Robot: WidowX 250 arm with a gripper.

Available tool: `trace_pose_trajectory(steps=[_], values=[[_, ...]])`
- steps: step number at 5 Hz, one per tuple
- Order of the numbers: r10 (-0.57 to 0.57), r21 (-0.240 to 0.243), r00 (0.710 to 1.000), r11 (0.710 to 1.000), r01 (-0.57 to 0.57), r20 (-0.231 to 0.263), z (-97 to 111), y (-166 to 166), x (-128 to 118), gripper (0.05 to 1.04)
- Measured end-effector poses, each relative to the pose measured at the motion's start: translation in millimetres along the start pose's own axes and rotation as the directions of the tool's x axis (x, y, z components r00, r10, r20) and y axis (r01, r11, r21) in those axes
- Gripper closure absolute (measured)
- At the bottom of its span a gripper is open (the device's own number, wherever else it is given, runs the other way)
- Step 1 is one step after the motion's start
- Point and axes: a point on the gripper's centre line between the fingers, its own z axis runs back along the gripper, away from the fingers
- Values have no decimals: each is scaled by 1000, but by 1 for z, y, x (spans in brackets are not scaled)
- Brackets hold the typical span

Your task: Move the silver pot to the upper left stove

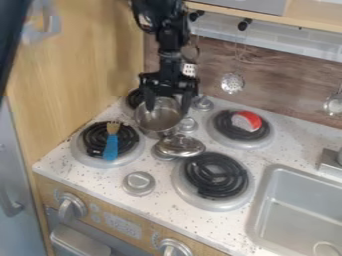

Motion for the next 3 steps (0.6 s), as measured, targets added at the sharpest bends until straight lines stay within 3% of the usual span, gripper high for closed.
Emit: trace_pose_trajectory(steps=[3], values=[[-100, 24, 995, 995, 99, 3, 2, 3, -22, 85]])
